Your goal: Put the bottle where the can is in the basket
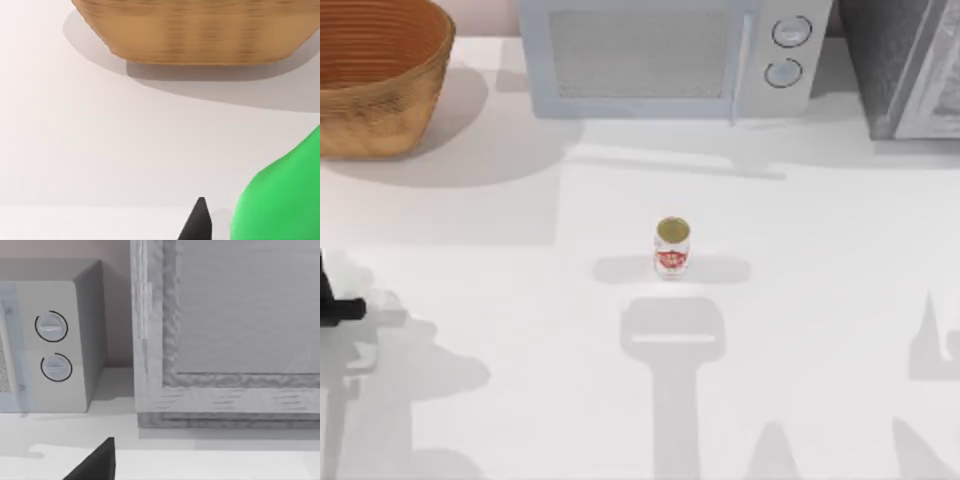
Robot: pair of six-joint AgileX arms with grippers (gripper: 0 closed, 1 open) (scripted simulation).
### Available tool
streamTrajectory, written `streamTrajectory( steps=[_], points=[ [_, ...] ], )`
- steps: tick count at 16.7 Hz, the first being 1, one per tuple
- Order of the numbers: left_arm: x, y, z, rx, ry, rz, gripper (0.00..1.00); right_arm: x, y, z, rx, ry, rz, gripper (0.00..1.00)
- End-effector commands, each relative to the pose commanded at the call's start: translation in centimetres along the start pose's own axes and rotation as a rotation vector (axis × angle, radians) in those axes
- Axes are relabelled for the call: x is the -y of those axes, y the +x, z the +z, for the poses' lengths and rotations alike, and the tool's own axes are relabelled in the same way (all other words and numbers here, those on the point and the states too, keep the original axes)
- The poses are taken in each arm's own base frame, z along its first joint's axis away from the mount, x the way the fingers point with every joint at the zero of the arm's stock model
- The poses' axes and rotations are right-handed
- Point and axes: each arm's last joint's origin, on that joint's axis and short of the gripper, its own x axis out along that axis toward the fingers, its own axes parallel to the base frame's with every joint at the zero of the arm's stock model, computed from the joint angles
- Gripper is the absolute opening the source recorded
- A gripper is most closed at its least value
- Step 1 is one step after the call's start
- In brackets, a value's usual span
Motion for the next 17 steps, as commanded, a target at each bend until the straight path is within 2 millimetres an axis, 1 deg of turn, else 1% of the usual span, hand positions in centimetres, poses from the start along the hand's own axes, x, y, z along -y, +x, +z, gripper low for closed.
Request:
streamTrajectory(
  steps=[2, 4, 6, 8, 10, 12, 14, 17],
  points=[
    [-0.9, 1.0, 1.0, 0.023, -0.003, 0.041, 0.0, 0.0, 0.0, 0.0, 0.0, 0.0, 0.0, 1.0],
    [-2.2, 2.5, 2.6, 0.061, 0.0, 0.09, 0.0, 0.0, 0.0, 0.0, 0.0, 0.0, 0.0, 1.0],
    [-3.7, 4.1, 5.2, 0.144, 0.017, 0.141, 0.0, 0.0, 0.0, 0.0, 0.0, 0.0, 0.0, 1.0],
    [-5.3, 5.8, 8.7, 0.236, 0.04, 0.186, 0.0, 0.0, 0.0, 0.0, 0.0, 0.0, 0.0, 1.0],
    [-6.4, 7.3, 12.0, 0.29, 0.058, 0.211, 0.0, 0.0, 0.0, 0.0, 0.0, 0.0, 0.0, 1.0],
    [-7.1, 8.5, 14.3, 0.286, 0.064, 0.219, 0.0, 0.0, 0.0, 0.0, 0.0, 0.0, 0.0, 1.0],
    [-7.6, 9.7, 16.0, 0.236, 0.06, 0.218, 0.0, 0.0, 0.0, 0.0, 0.0, 0.0, 0.0, 1.0],
    [-7.5, 11.3, 18.7, 0.119, 0.044, 0.188, 0.0, 0.0, 0.0, 0.0, 0.0, 0.0, 0.0, 1.0]
  ],
)
